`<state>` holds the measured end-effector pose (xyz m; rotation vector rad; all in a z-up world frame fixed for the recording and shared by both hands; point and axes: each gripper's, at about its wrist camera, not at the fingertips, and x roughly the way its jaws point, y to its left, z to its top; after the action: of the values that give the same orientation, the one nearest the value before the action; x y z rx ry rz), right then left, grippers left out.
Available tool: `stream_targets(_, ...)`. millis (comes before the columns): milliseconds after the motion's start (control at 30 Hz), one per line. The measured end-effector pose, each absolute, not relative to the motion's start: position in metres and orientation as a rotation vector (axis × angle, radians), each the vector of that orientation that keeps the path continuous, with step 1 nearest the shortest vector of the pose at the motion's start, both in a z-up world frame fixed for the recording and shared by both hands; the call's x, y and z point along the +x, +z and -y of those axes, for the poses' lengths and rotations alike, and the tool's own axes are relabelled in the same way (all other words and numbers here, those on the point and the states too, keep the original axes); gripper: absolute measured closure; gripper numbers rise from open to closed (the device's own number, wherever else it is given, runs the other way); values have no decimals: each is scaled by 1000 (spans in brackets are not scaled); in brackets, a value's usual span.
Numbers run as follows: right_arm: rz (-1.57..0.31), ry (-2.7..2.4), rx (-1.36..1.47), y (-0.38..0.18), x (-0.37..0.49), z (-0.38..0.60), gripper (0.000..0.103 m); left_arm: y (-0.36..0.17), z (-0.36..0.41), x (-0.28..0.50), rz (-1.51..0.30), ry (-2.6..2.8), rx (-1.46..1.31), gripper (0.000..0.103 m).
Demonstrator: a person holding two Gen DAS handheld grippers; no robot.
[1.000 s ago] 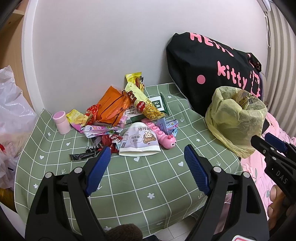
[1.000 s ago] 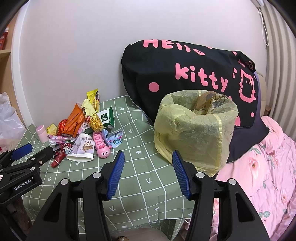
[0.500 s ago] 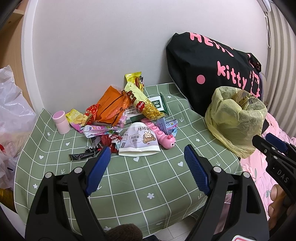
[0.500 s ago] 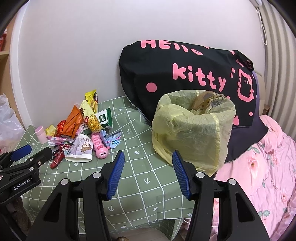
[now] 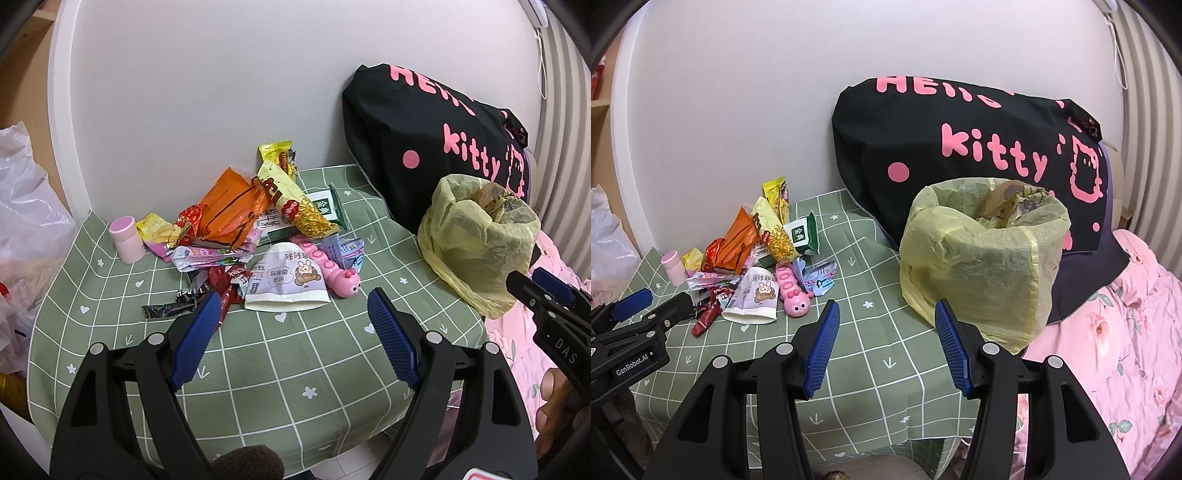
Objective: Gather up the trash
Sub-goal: 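Move the right tool to the red wafer pack and close on it while the left tool approaches the pile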
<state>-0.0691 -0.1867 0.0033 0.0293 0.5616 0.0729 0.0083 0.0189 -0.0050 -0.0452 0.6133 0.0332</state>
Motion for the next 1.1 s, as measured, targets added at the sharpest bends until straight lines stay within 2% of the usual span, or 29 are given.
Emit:
stream_targets(267,-593,129,16,-6,-44,170,52,-15,-49,21,-625,69,-78,25)
stream_targets(667,-619,323,-73,-16,23,105,52,-33,-159,61,-640,249,-214,25)
stream_targets(800,-639,394,-84,-18,56,77,52,-41,-194,87,-661,250,-305,20)
stream_targets(1100,-683,726,-202,-17,135,-45,52,-58,-251,117,-707,353,-427,20)
